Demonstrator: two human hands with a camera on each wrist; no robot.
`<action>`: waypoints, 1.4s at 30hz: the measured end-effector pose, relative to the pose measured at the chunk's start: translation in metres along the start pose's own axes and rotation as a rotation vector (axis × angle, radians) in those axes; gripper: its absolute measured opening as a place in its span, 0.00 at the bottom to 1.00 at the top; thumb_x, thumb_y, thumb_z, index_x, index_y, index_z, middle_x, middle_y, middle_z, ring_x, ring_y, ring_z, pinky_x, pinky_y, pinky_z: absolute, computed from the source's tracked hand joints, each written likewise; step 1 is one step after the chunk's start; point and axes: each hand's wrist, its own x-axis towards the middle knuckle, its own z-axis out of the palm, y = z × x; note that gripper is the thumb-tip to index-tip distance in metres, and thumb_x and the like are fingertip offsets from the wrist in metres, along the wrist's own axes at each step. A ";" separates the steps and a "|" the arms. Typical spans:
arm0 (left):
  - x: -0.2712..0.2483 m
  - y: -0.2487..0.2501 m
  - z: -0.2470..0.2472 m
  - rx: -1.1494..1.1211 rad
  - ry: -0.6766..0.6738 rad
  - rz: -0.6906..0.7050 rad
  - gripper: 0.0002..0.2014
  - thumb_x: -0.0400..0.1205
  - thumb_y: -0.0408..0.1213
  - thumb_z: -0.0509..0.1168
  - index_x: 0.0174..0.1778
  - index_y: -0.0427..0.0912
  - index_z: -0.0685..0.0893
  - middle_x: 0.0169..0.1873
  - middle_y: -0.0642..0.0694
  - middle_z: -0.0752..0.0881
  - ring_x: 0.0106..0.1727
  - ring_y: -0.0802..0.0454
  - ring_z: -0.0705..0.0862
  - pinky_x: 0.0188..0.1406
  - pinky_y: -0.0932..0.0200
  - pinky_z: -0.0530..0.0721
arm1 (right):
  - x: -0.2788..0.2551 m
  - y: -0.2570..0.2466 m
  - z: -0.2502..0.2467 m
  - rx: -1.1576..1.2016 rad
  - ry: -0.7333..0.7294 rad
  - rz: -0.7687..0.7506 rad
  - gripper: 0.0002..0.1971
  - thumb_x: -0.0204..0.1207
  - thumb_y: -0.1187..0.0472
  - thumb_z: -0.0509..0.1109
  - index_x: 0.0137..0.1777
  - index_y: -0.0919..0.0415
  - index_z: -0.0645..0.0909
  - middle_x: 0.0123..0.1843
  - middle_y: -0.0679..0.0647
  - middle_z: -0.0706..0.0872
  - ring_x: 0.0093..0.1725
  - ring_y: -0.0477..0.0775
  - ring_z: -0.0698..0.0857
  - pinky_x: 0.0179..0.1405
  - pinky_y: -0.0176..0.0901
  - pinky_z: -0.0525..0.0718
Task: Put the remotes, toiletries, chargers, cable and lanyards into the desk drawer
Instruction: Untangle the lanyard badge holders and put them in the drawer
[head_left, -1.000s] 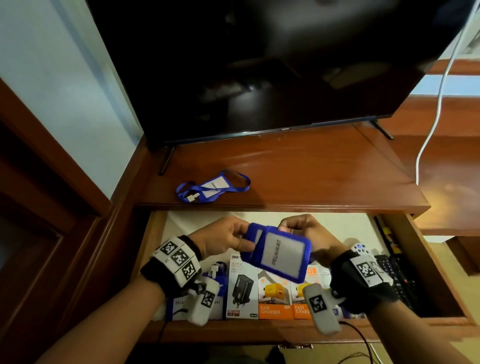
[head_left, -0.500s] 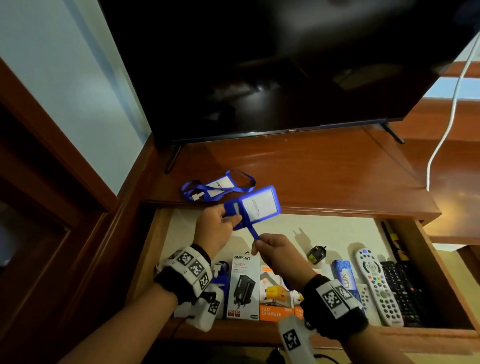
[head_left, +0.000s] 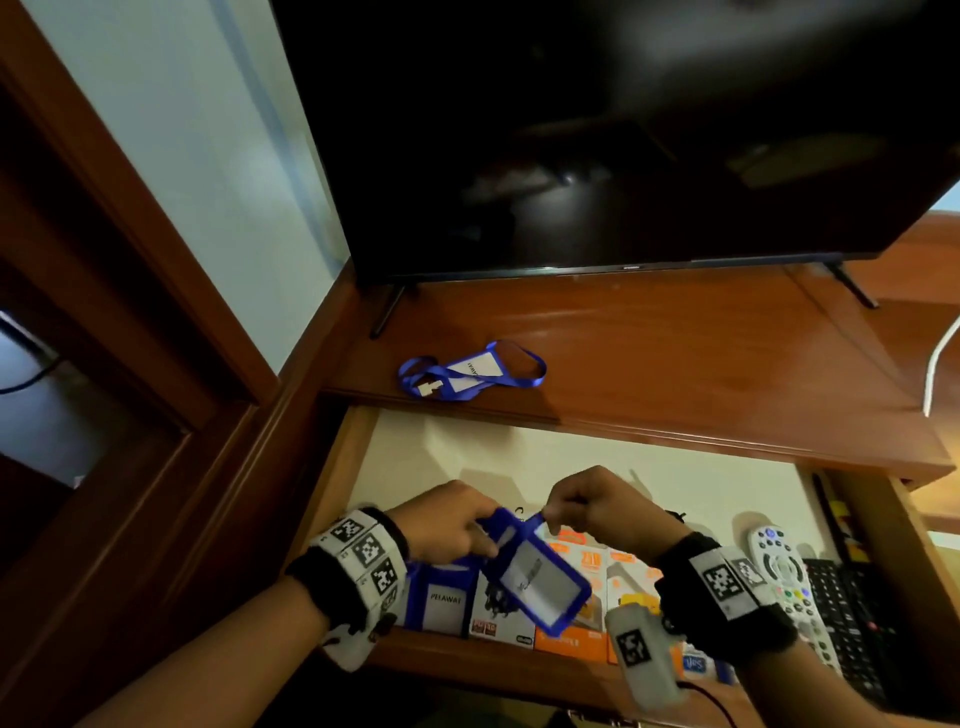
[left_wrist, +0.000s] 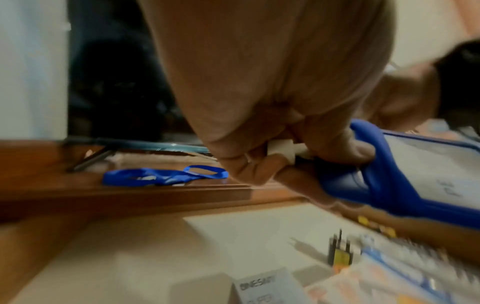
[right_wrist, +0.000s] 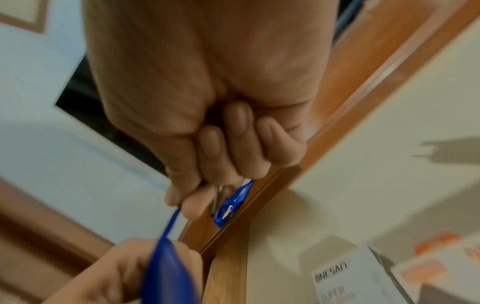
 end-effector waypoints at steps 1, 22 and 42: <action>-0.003 0.000 -0.002 -0.141 0.020 0.010 0.09 0.80 0.34 0.67 0.56 0.41 0.85 0.53 0.46 0.88 0.52 0.53 0.86 0.54 0.56 0.84 | 0.001 0.003 0.002 0.128 0.031 0.002 0.12 0.79 0.64 0.67 0.34 0.63 0.83 0.24 0.46 0.77 0.25 0.43 0.71 0.24 0.33 0.69; -0.032 0.003 0.011 -1.101 0.701 -0.057 0.09 0.79 0.26 0.65 0.53 0.36 0.87 0.50 0.37 0.90 0.56 0.42 0.87 0.57 0.50 0.84 | 0.042 -0.011 0.047 0.881 -0.266 0.031 0.07 0.73 0.60 0.65 0.39 0.64 0.80 0.25 0.58 0.72 0.21 0.50 0.66 0.24 0.40 0.66; 0.034 -0.094 -0.016 0.663 -0.405 -0.136 0.08 0.78 0.34 0.66 0.47 0.32 0.84 0.50 0.36 0.85 0.43 0.41 0.82 0.37 0.54 0.78 | 0.230 -0.029 0.012 -0.630 0.208 -0.031 0.46 0.65 0.55 0.79 0.81 0.53 0.58 0.85 0.54 0.52 0.83 0.61 0.50 0.76 0.69 0.60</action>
